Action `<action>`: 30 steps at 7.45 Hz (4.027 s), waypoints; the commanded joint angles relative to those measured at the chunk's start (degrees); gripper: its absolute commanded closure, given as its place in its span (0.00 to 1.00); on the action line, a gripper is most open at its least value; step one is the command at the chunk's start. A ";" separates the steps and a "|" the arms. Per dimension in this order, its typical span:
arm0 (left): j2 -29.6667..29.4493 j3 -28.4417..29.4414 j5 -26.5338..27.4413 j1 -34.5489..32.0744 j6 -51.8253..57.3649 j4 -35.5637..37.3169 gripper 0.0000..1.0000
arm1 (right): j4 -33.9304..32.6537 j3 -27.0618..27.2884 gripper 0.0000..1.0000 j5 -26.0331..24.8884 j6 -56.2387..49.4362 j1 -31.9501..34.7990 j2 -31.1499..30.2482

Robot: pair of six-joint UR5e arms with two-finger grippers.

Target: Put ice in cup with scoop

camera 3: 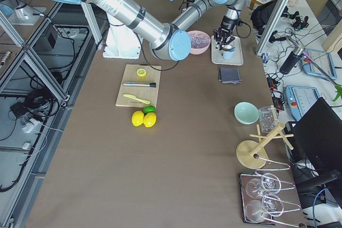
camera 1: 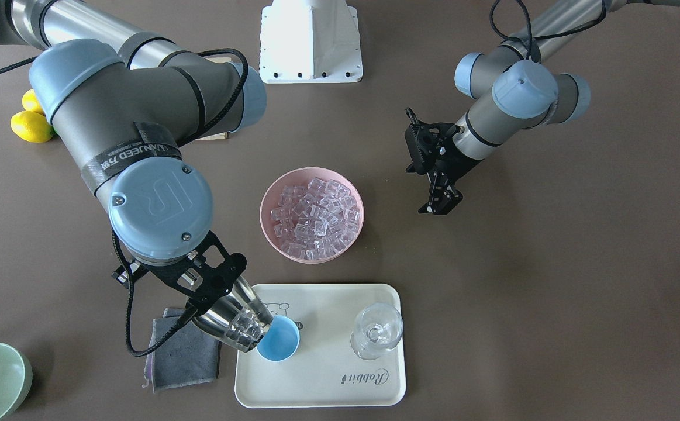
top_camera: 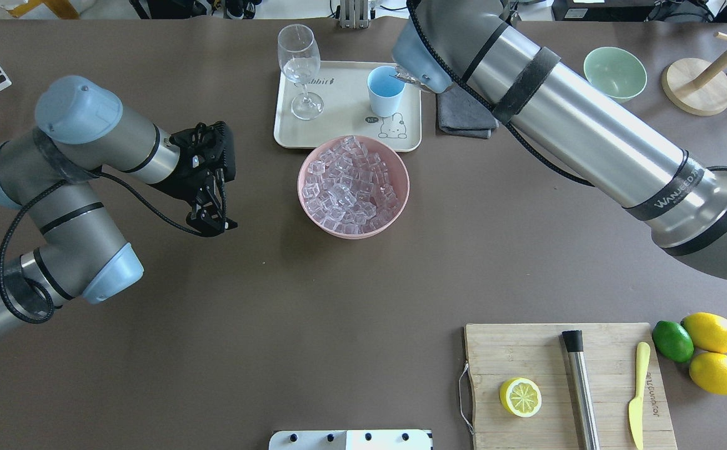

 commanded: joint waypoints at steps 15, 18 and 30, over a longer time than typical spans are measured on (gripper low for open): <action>20.61 11.21 -3.80 -46.77 -19.75 19.02 0.01 | 46.15 33.70 1.00 16.73 32.42 20.43 -74.67; 20.26 10.52 -3.88 -47.03 -24.81 19.54 0.01 | 57.28 27.42 1.00 16.73 34.09 20.79 -76.70; 20.44 10.06 -7.84 -47.04 -30.57 19.02 0.01 | 46.13 30.46 0.00 23.32 23.27 29.46 -75.04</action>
